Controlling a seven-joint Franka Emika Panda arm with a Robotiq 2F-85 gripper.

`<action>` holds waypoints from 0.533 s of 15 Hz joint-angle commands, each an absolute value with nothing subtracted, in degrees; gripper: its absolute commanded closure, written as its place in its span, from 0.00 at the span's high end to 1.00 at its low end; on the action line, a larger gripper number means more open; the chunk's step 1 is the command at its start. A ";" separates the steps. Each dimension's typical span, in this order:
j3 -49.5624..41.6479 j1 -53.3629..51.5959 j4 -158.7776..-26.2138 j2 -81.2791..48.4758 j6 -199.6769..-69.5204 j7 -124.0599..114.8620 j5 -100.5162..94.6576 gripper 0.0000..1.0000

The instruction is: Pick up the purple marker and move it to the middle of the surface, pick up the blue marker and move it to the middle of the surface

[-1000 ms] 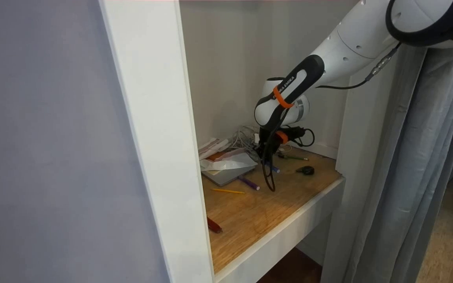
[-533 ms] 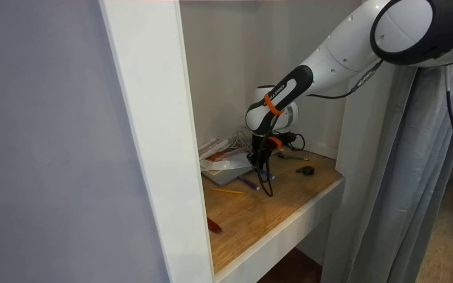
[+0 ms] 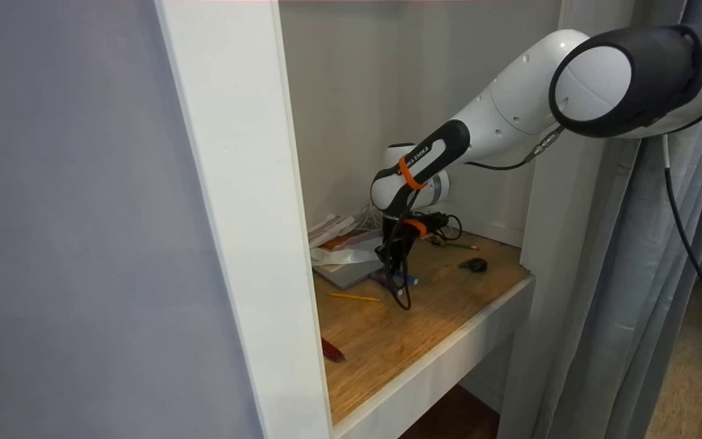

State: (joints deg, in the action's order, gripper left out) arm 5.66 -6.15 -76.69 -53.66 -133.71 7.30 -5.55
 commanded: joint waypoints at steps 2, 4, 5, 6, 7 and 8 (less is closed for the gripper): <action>5.84 -6.39 -70.19 -58.00 -130.33 8.29 -4.62 0.06; 5.96 -6.36 -68.53 -59.13 -129.84 8.35 -4.49 0.06; 6.17 -6.30 -67.49 -59.74 -129.48 8.15 -4.13 0.06; 6.04 -6.47 -66.75 -60.13 -129.24 7.98 -4.21 0.06; 6.09 -6.53 -65.84 -60.60 -128.79 7.98 -4.17 0.06; 5.97 -6.69 -64.98 -61.00 -128.40 7.73 -4.26 0.06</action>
